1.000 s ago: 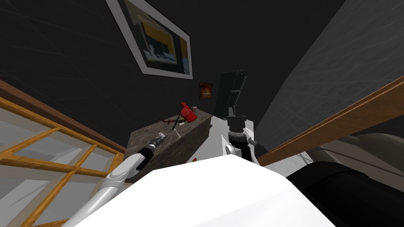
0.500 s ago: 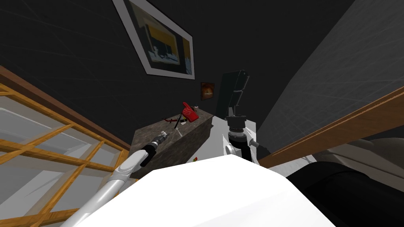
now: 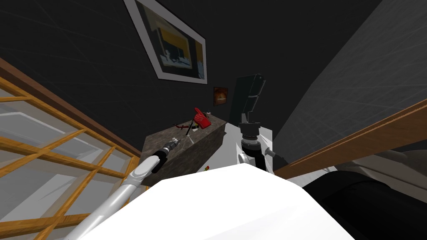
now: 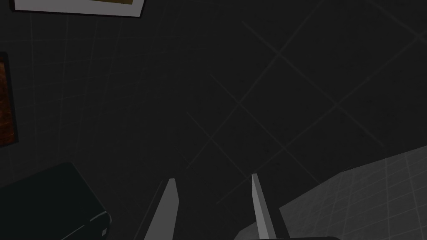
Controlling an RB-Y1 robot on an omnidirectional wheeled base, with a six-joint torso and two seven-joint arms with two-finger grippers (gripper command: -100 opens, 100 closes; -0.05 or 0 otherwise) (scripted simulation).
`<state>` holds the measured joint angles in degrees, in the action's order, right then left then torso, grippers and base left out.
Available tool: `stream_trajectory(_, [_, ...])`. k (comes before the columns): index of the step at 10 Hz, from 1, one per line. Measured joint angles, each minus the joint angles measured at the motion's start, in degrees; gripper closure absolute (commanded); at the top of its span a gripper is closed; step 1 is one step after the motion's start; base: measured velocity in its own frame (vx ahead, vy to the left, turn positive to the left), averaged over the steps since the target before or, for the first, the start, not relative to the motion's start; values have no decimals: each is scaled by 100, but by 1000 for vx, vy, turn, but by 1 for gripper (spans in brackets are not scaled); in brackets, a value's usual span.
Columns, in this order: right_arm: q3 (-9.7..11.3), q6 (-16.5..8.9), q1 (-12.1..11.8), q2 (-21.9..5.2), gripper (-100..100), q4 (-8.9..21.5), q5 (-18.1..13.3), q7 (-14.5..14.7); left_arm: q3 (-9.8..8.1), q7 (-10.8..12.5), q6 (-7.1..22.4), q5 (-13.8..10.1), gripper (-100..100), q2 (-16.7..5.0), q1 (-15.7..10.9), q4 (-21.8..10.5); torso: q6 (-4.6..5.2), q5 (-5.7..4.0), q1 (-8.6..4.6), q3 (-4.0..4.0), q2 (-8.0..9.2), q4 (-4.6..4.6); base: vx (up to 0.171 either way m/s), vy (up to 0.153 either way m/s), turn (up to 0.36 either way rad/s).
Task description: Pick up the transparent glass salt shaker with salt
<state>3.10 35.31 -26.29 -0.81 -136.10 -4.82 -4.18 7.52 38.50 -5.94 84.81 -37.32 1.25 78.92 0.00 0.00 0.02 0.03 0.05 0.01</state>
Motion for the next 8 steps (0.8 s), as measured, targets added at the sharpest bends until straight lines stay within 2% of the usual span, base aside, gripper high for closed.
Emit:
stream_trajectory(1, [0,0,0,0,0,0,0,0,-21,44,-34,104,-100,17,-8,-13,0,0,-1,0,-1,0,0,0,0])
stream_trajectory(2, [0,0,0,0,0,0,0,0,-21,53,-37,115,100,17,-9,-14,-1,-1,-2,-1,-2,0,0,0,0])
stream_trajectory(6, [0,0,0,0,0,0,0,0,-23,45,-33,118,100,13,-9,-14,0,3,0,-2,-3,-1,0,0,0])
stream_trajectory(7, [0,0,0,0,0,0,0,0,-22,46,-34,117,0,14,-9,-14,0,3,0,-2,-3,-1,0,0,0])
stream_trajectory(8, [0,0,0,0,0,0,0,0,-22,46,-34,117,100,14,-9,-14,0,2,0,-2,-3,-1,19,-15,-142])
